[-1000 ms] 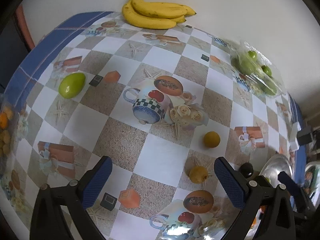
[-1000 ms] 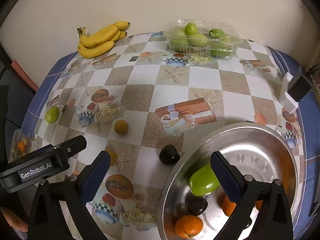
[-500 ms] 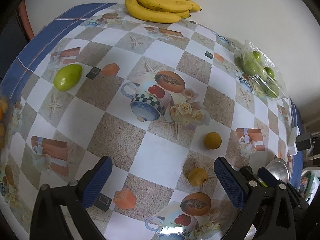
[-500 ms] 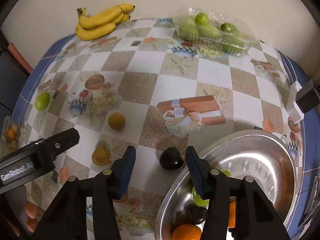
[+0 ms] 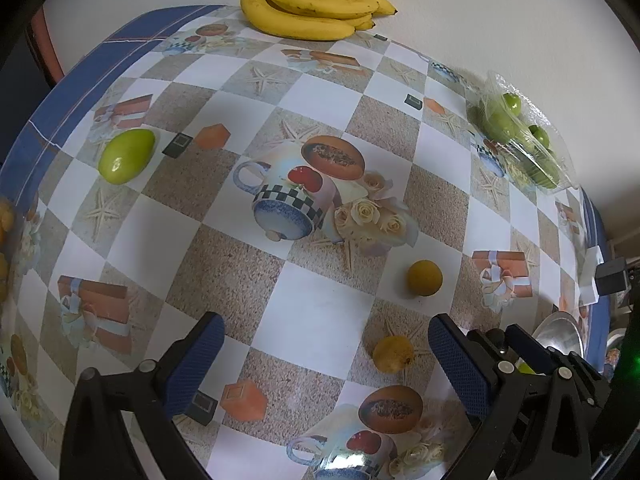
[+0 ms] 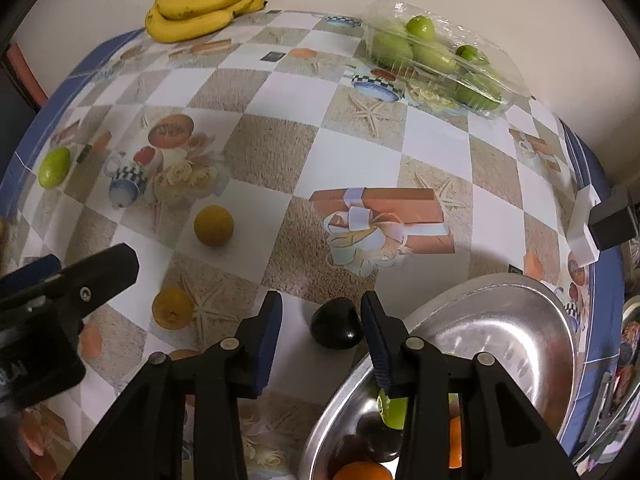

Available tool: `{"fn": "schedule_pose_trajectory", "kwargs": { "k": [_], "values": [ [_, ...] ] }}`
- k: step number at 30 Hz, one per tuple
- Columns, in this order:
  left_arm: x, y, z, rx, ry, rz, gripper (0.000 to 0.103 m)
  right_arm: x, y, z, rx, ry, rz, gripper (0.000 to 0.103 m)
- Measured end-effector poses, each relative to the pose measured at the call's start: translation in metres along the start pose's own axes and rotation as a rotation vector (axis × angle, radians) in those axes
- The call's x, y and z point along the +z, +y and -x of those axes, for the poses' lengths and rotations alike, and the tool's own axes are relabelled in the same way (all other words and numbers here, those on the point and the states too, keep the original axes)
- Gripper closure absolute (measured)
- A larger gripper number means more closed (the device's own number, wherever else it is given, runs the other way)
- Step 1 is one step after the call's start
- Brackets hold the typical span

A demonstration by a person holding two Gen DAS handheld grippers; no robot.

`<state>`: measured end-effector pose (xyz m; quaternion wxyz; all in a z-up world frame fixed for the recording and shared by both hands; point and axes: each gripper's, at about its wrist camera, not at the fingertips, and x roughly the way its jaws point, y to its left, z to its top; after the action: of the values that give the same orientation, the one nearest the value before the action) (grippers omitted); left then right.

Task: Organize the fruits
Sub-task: 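Close the right gripper on the dark plum while the left gripper closes on the apricot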

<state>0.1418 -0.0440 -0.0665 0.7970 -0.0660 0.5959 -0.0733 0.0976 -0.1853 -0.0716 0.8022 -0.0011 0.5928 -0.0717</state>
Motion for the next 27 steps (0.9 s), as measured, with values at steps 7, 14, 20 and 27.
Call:
{"fn": "schedule_pose_trajectory", "kwargs": {
  "k": [7, 14, 20, 27],
  "values": [
    [0.000, 0.000, -0.002, 0.002, 0.004, -0.002, 0.000, 0.000, 0.008, -0.005, -0.063, 0.021, 0.044, 0.069],
    [0.000, 0.001, -0.004, 0.003, 0.006, 0.002, 0.000, 0.001, 0.011, -0.008, -0.111, 0.024, 0.076, 0.077],
    [0.000, 0.001, -0.004, 0.004, 0.006, 0.001, 0.000, 0.000, 0.008, -0.003, -0.088, 0.021, 0.052, 0.077],
    [0.000, 0.003, -0.005, 0.009, 0.014, 0.027, 0.000, 0.004, -0.016, 0.004, 0.086, 0.008, -0.090, 0.077]
  ]
}}
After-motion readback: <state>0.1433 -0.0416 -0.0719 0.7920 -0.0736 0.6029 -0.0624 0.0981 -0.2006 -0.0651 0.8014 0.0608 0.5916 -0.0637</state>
